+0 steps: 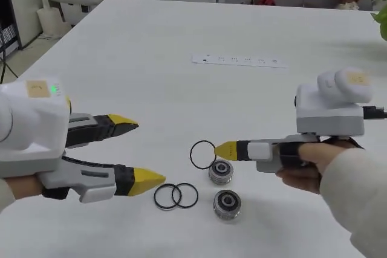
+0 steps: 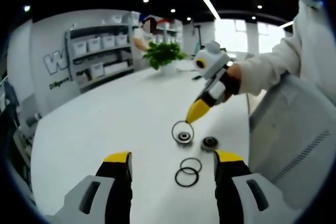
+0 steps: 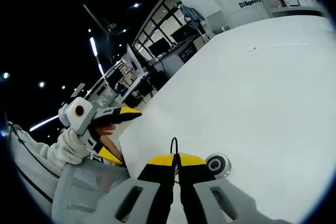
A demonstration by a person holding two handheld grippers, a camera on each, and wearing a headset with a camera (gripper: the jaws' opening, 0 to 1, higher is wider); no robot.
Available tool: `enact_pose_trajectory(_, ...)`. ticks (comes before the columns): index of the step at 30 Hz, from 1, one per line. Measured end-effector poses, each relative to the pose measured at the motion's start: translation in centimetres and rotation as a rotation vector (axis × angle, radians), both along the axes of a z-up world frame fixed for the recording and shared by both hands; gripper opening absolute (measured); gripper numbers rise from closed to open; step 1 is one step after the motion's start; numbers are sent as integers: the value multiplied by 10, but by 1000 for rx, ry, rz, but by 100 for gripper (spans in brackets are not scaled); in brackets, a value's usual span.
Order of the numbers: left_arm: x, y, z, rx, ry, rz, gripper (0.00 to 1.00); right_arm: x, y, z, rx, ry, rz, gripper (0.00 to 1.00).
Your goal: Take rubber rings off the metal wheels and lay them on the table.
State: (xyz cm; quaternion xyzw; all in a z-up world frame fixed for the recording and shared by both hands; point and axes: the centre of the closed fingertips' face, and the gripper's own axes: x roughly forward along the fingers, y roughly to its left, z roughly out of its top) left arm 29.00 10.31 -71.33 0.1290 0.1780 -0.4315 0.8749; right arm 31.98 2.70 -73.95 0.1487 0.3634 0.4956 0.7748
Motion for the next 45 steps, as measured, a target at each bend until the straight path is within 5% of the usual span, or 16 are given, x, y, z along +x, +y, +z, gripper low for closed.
enact_pose_trajectory(20,-10,-3,-13,25,41,-35,70,-29,24,-32,-78,47,128,0)
enact_pose_trajectory(45,-12,-3,-19,40,57,-44,71,-22,19,-60,-156,68,98,0)
